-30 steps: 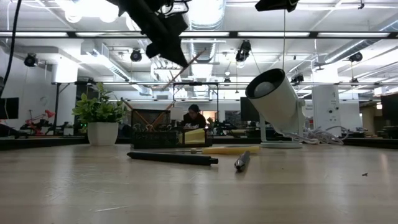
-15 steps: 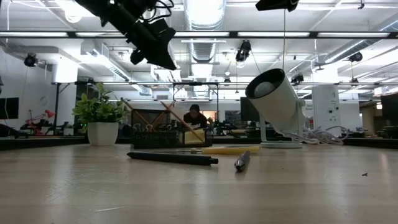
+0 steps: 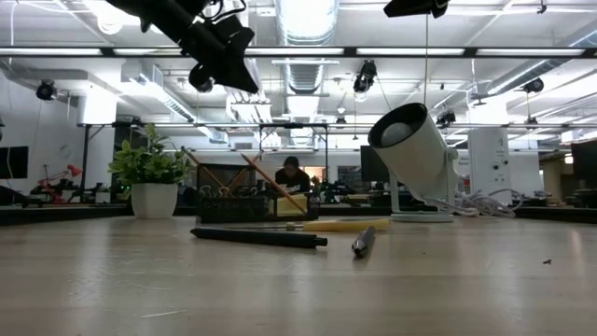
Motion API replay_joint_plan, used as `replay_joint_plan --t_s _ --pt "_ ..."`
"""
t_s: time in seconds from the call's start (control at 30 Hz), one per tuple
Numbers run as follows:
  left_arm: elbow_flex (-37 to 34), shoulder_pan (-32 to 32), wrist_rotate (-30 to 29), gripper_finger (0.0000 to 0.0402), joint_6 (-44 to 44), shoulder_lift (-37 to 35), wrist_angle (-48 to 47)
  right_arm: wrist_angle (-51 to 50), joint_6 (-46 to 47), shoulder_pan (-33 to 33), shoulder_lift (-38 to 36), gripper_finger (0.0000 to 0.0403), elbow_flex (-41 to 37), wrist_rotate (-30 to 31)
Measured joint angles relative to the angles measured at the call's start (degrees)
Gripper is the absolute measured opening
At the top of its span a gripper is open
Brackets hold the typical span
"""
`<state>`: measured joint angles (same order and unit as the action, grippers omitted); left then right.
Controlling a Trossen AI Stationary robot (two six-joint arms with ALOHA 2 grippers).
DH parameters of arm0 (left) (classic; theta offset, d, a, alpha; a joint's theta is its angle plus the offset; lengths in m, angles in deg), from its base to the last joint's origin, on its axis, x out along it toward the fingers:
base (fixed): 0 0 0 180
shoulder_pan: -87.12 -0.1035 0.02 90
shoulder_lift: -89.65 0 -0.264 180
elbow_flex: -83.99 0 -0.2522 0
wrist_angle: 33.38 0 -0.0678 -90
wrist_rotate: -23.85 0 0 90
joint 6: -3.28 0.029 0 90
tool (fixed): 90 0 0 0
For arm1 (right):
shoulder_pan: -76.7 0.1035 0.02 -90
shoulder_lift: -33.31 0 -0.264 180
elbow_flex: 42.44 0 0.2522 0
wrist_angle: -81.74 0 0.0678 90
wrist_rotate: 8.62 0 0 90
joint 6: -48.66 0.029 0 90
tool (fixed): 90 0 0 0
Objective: Pick and place office supplies into organizer
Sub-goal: Put the yellow pencil into the black desk organizer
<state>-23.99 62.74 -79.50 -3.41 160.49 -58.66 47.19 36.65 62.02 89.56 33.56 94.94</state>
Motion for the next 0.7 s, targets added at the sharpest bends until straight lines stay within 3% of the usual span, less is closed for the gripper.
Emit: replay_joint_plan --t_s 0.2,0.37,0.57,0.7 --pt "0.00 0.00 0.37 0.0000 1.56 0.61 0.50 0.01 0.33 0.04 0.00 0.0066 0.00 0.02" --pt "-0.02 0.00 4.33 0.0006 5.32 0.66 0.51 0.01 0.88 0.04 0.00 0.0066 0.00 0.01" --pt "1.57 0.06 10.30 0.0082 10.56 3.54 -0.44 0.01 1.00 0.02 0.00 0.0066 0.00 0.02" --pt "8.65 0.04 13.50 0.0143 10.86 9.72 -8.04 0.01 1.08 0.02 0.00 0.0066 0.02 0.02"
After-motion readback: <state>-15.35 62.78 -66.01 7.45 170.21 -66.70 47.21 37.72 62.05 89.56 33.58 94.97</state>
